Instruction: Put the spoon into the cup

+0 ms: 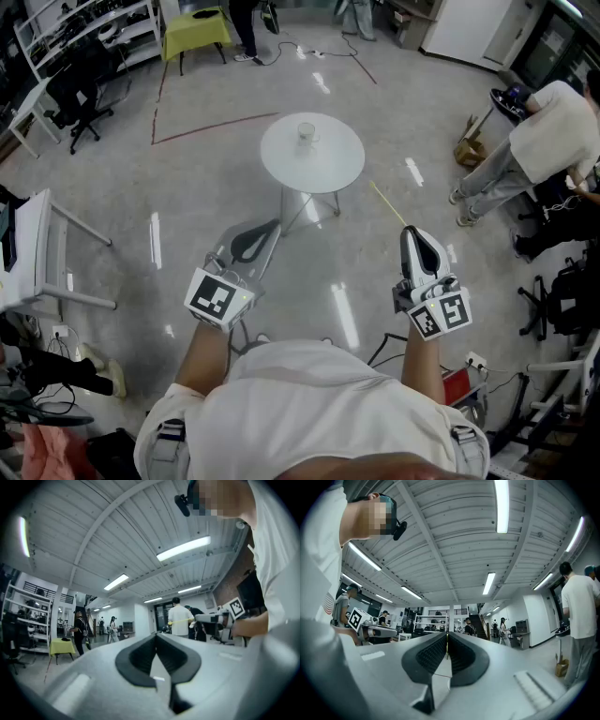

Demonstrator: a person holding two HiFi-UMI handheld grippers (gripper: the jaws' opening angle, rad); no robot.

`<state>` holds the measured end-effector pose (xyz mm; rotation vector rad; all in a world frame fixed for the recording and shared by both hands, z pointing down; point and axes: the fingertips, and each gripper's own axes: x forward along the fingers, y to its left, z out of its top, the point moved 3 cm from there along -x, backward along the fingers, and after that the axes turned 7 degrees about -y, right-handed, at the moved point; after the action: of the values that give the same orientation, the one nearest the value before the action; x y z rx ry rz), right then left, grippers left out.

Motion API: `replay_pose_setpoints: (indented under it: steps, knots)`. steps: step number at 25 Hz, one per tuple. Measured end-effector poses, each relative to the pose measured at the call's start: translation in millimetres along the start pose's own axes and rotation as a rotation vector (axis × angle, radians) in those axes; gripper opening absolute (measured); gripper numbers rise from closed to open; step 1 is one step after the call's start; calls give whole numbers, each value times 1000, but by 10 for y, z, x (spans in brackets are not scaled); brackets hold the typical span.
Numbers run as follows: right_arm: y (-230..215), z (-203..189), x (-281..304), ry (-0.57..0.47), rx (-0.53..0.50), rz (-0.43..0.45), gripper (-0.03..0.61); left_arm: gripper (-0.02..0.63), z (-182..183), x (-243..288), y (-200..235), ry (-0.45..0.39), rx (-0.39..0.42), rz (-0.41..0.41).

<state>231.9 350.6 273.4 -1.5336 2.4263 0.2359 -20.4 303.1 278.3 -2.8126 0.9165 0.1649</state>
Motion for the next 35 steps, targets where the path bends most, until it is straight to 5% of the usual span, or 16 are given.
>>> replay_pose_setpoints:
  steps: [14, 35]
  knots:
    - [-9, -13, -30, 13, 6, -2, 12, 3, -15, -57, -89, 1, -14, -4]
    - [906, -407, 839, 26, -23, -62, 11, 3, -325, -855, 1097, -18, -64, -34]
